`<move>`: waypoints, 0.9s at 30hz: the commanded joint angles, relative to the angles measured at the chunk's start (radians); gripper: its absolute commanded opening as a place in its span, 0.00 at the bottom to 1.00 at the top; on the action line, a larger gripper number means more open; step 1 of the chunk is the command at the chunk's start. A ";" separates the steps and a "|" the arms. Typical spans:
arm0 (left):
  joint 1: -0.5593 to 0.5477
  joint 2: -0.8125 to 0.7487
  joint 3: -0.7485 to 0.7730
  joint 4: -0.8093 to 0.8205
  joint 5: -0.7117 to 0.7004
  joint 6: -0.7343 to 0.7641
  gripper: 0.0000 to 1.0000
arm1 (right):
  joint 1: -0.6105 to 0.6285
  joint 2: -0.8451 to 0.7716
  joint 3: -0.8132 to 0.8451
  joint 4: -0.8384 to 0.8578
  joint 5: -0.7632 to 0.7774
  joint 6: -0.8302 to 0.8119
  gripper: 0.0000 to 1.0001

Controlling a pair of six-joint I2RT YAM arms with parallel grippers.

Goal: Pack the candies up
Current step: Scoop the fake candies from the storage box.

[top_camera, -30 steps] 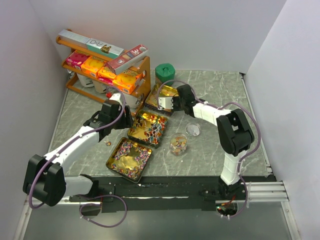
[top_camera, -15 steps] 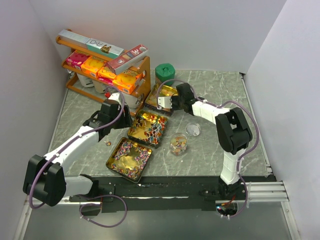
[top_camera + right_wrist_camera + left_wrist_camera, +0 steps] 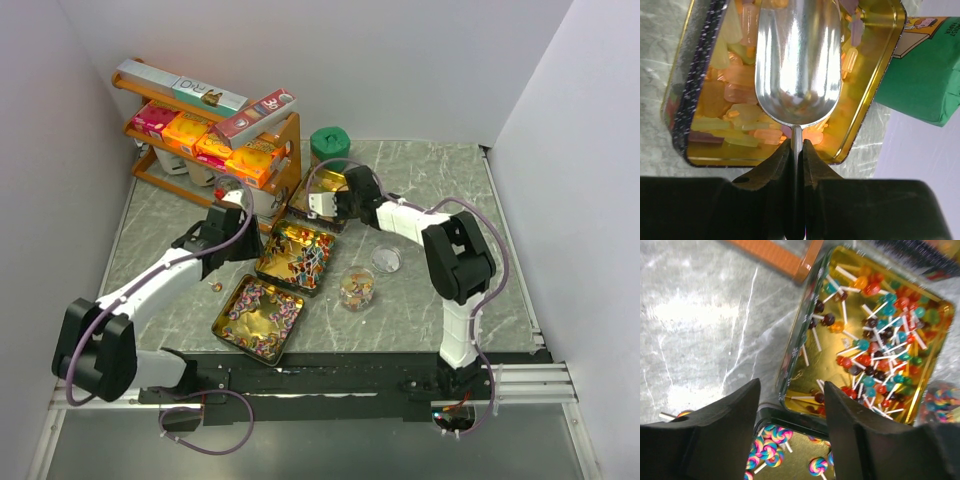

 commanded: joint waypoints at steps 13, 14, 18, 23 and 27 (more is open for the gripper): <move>0.004 0.163 0.088 -0.078 0.057 0.025 0.48 | 0.089 0.098 0.077 -0.221 -0.126 0.039 0.00; 0.005 0.170 0.091 -0.081 0.056 0.025 0.48 | 0.089 0.098 0.083 -0.228 -0.135 0.044 0.00; 0.004 0.200 0.105 -0.087 0.073 0.031 0.40 | 0.094 0.102 0.121 -0.284 -0.181 0.082 0.00; 0.004 0.219 0.112 -0.090 0.083 0.034 0.34 | 0.101 0.118 0.218 -0.385 -0.232 0.130 0.00; 0.005 0.229 0.117 -0.090 0.097 0.039 0.27 | 0.123 0.128 0.248 -0.450 -0.218 0.121 0.00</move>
